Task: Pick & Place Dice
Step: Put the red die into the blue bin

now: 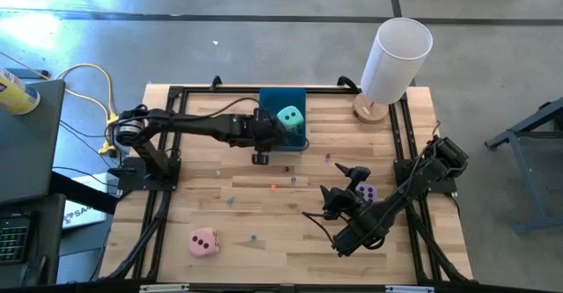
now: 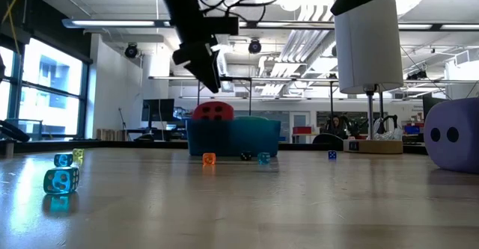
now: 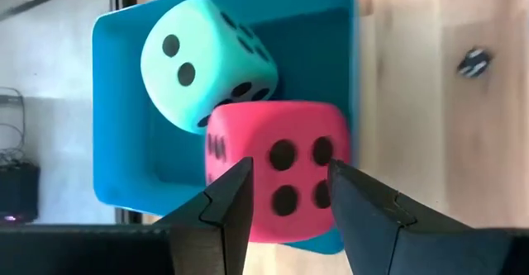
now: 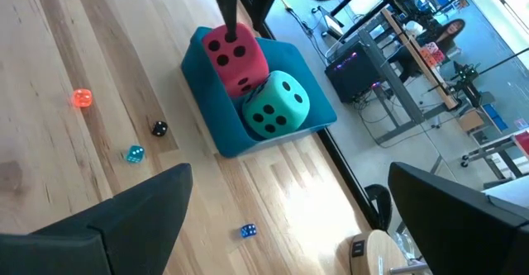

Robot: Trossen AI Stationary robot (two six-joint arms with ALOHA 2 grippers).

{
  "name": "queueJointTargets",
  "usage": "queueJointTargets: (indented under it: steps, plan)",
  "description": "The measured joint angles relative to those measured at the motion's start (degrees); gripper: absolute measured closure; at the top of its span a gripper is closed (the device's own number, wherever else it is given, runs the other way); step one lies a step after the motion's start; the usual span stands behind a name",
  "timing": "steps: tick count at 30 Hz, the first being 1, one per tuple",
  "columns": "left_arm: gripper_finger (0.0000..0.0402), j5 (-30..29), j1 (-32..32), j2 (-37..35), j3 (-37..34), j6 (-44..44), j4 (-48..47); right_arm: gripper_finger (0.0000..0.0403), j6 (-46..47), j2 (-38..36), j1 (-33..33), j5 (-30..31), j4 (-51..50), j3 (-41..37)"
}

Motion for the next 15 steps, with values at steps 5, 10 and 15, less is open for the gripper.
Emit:
queueJointTargets:
  steps: [5,10,15]
  plan:
    - [0.0256,-0.71,-3.88,-2.00,0.00,-1.89,-1.81,0.0003,0.00,0.00,0.00,0.00,0.04,0.00]
    - [0.0257,0.76,-8.60,-6.49,0.02,-8.75,-4.21,0.0003,-0.02,0.00,0.00,0.00,0.37,0.00]
    - [0.0259,12.98,-12.44,-10.80,0.02,-25.72,-4.32,0.0003,-0.08,0.00,0.00,0.00,1.71,-0.02]
